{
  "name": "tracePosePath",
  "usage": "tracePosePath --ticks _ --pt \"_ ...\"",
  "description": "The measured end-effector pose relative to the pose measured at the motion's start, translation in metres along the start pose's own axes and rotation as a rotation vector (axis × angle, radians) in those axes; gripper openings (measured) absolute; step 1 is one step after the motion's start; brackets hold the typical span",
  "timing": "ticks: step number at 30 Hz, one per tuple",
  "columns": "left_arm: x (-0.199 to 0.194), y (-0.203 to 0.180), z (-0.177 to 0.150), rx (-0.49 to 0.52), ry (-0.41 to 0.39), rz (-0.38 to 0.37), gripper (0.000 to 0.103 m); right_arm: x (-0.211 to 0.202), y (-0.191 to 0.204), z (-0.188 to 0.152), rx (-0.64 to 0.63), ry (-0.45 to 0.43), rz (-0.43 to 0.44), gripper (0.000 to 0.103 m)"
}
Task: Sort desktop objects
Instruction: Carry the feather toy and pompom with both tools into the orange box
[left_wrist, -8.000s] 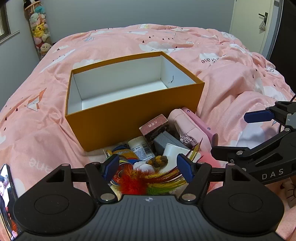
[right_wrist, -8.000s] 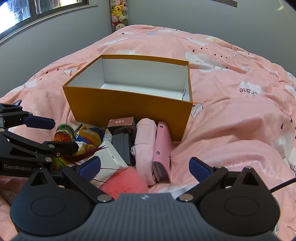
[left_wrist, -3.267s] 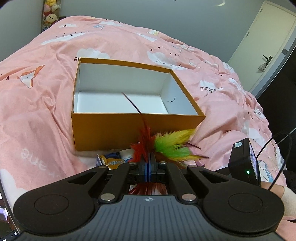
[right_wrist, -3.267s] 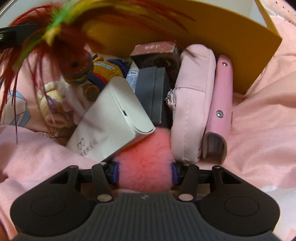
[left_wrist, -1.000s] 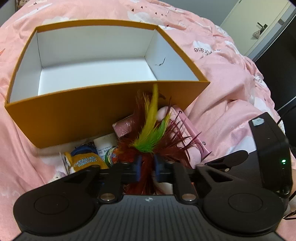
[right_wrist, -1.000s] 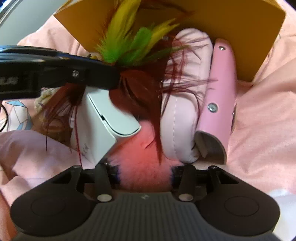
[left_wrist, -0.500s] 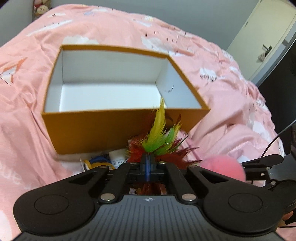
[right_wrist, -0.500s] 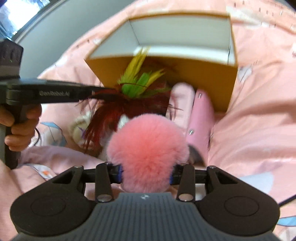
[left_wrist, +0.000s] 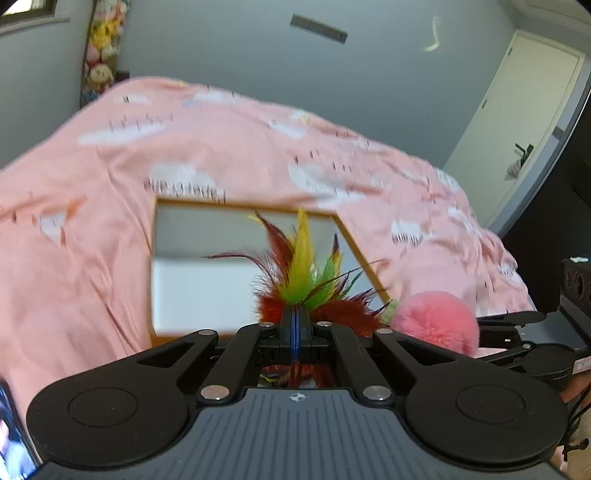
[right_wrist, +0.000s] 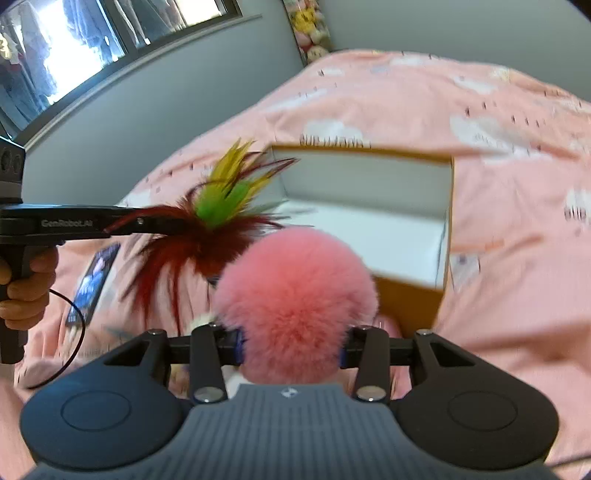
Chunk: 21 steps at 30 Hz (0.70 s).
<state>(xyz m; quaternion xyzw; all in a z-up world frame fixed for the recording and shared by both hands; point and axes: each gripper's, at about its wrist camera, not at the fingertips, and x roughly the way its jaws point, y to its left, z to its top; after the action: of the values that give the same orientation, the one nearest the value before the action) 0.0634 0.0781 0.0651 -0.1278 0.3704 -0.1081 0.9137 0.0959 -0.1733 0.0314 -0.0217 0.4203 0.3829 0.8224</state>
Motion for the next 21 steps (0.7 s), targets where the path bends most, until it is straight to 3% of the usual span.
tracePosePath --ticks 4,8,12,21 --pt "0.005 0.008 0.028 0.006 -0.051 0.039 0.0 0.009 -0.003 0.026 -0.013 -0.042 0.008 0.044" --pt "0.03 0.028 0.054 -0.046 -0.052 0.059 0.0 0.025 -0.01 0.045 -0.007 -0.047 0.011 0.044" --pt "0.07 0.049 0.067 -0.08 -0.01 0.063 0.0 0.044 -0.022 0.056 0.018 -0.018 0.021 0.044" --pt "0.14 0.079 0.071 -0.041 0.111 0.136 0.0 0.073 -0.041 0.061 0.084 0.038 0.028 0.044"
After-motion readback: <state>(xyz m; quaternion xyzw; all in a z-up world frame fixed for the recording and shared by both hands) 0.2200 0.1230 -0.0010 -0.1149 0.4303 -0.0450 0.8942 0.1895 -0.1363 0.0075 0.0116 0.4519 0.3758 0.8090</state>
